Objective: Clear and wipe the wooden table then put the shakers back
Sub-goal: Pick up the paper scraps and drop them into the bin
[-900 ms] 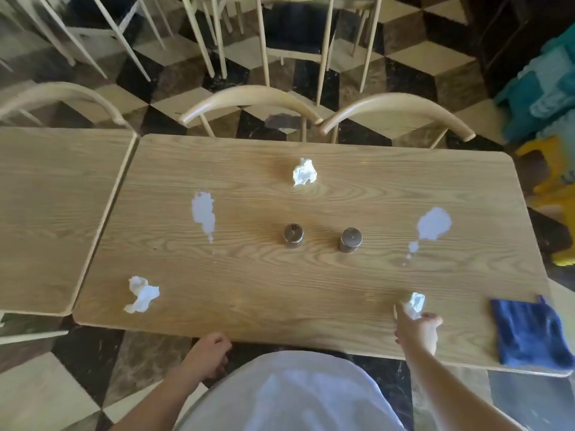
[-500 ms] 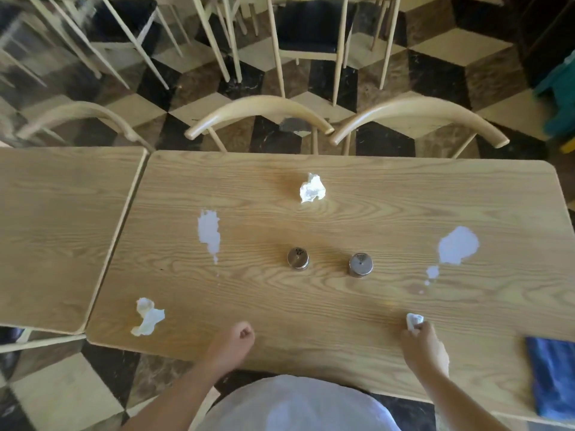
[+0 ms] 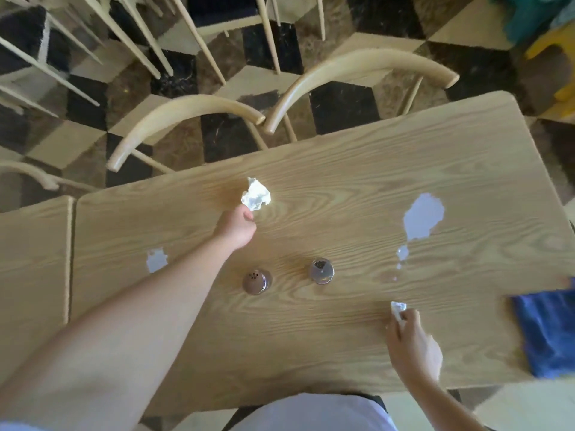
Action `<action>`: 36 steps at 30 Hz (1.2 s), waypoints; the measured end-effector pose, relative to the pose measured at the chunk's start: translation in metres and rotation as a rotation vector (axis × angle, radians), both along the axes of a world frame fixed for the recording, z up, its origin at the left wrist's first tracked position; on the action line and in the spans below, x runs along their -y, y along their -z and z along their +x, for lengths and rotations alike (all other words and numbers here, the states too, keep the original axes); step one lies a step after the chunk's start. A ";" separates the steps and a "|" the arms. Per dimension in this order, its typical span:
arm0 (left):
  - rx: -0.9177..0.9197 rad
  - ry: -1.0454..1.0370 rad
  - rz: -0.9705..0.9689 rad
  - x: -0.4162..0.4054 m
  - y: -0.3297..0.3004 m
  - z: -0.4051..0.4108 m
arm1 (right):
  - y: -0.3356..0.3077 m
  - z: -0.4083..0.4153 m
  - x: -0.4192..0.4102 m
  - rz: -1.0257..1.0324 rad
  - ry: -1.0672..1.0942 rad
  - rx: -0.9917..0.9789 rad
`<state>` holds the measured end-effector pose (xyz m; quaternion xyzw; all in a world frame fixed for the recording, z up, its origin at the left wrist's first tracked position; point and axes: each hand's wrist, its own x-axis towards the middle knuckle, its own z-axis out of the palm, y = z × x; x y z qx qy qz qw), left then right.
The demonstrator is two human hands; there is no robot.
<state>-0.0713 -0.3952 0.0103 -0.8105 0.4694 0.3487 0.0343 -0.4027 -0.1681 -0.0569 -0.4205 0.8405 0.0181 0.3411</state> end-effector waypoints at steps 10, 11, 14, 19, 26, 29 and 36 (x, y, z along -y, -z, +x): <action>0.113 -0.058 -0.064 0.060 0.028 -0.014 | 0.007 -0.014 0.002 0.006 -0.065 0.034; 0.036 -0.091 -0.039 0.062 0.030 -0.016 | 0.007 -0.015 0.003 0.004 -0.057 0.037; -0.132 -0.165 -0.010 0.064 0.041 -0.017 | 0.006 -0.015 0.005 -0.014 -0.027 0.052; -0.191 -0.300 -0.135 0.052 0.038 -0.012 | 0.002 -0.022 0.012 -0.013 -0.030 0.129; -0.249 -0.644 -0.295 -0.028 0.005 0.043 | -0.004 -0.023 0.019 0.014 0.029 0.227; -0.377 -0.834 -0.444 -0.091 -0.005 0.078 | -0.009 -0.018 0.021 0.013 0.068 0.255; -0.317 -1.150 -0.155 -0.290 0.027 0.170 | -0.025 0.031 -0.007 0.143 0.103 0.252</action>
